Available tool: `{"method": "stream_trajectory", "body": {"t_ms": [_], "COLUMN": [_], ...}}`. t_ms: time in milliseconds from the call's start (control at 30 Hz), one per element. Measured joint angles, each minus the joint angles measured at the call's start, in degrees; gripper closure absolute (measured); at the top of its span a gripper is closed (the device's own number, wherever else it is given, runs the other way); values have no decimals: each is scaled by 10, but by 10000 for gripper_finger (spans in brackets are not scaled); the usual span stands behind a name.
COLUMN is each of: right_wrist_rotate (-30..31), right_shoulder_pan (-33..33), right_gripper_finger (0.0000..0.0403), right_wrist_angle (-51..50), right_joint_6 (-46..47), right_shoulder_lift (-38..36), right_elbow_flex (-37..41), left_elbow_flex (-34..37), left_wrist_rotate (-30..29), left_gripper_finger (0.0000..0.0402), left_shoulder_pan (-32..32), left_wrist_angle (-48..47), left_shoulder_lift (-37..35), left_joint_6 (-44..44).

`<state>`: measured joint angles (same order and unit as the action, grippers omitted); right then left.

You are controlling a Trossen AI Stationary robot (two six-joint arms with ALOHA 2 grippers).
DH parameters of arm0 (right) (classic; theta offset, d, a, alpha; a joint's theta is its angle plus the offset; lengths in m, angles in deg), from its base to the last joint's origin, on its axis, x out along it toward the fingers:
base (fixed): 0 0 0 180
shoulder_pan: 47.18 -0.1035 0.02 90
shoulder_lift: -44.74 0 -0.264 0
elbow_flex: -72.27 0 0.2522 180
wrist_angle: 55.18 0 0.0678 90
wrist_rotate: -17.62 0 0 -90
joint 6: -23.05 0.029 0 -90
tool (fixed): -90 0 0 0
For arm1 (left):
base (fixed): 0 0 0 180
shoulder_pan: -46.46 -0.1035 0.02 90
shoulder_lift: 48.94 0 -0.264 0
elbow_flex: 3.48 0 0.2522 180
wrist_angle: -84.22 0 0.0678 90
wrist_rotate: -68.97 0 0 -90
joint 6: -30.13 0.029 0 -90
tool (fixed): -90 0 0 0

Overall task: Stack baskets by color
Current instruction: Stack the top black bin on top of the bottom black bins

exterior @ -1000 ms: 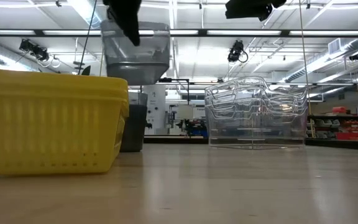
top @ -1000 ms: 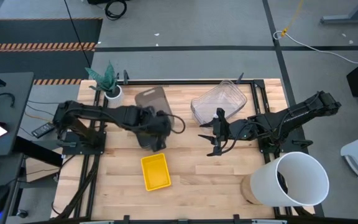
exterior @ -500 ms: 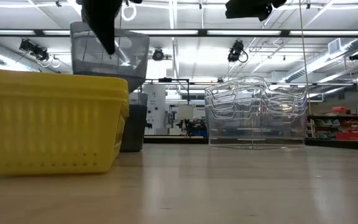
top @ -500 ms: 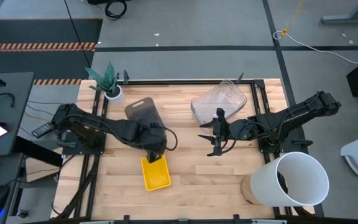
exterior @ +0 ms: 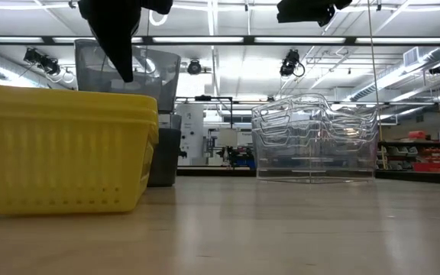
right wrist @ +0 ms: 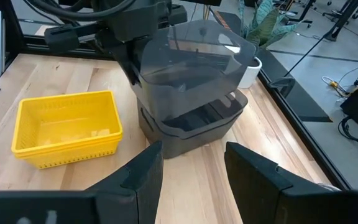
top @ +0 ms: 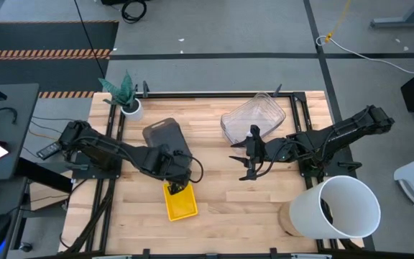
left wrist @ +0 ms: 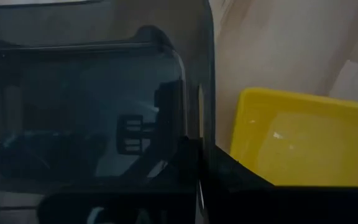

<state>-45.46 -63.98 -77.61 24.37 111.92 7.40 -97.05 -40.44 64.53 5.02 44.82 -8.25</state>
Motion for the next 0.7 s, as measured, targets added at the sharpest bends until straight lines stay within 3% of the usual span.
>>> {"method": "stream_trajectory", "body": {"t_ms": [700], "right_wrist_rotate": [0], "right_shoulder_pan": [0], "right_gripper_finger": [226], "right_wrist_angle": [0], "right_joint_6": [0], "right_shoulder_lift": [0], "right_elbow_flex": [0], "left_elbow_flex": [-16], "left_wrist_rotate": [-35], "left_gripper_finger": [397], "left_shoulder_pan": [0], "left_wrist_angle": [-22], "left_shoulder_lift": [2], "left_joint_6": [57]}}
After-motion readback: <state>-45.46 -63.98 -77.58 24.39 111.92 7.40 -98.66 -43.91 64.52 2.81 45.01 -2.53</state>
